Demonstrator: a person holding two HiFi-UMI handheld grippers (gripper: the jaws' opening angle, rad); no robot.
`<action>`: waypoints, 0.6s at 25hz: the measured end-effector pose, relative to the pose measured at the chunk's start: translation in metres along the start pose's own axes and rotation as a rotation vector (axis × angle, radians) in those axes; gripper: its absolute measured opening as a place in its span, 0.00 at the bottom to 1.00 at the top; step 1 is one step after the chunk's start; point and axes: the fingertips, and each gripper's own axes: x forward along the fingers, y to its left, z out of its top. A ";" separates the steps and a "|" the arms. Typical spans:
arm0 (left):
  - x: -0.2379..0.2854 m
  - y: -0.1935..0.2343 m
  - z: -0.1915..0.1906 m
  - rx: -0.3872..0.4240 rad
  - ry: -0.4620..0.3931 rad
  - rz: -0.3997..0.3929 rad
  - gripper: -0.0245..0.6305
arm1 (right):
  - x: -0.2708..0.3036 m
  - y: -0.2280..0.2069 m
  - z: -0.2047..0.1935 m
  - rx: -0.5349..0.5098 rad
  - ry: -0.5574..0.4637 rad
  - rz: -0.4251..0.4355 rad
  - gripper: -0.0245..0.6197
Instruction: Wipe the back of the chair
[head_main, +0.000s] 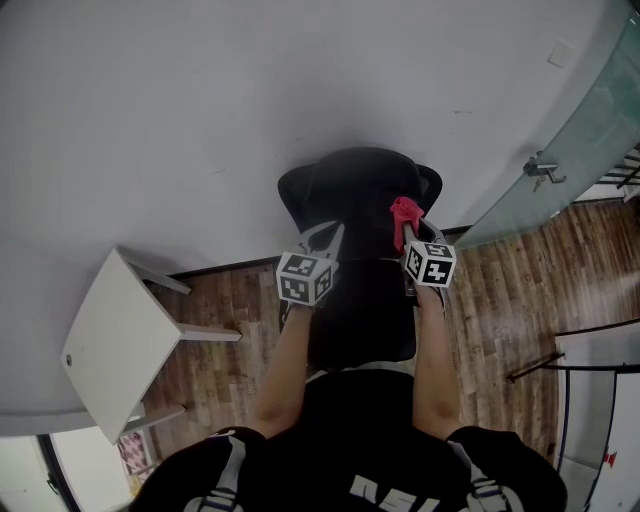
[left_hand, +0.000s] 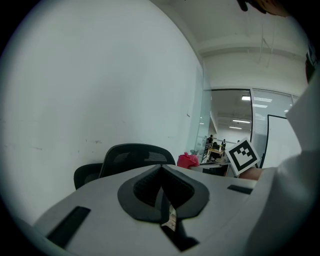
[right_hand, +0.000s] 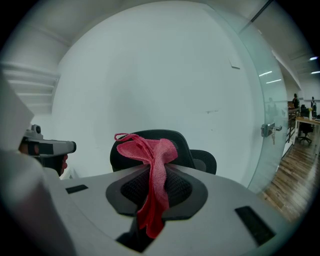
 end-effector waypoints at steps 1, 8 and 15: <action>-0.002 0.000 0.000 0.000 -0.001 0.002 0.07 | -0.001 0.001 0.000 -0.001 0.000 0.001 0.17; -0.012 -0.002 -0.002 -0.001 -0.006 0.018 0.07 | -0.006 0.009 -0.002 -0.009 0.000 0.019 0.17; -0.031 0.008 -0.012 -0.014 -0.003 0.058 0.07 | -0.001 0.028 -0.013 -0.026 0.025 0.052 0.17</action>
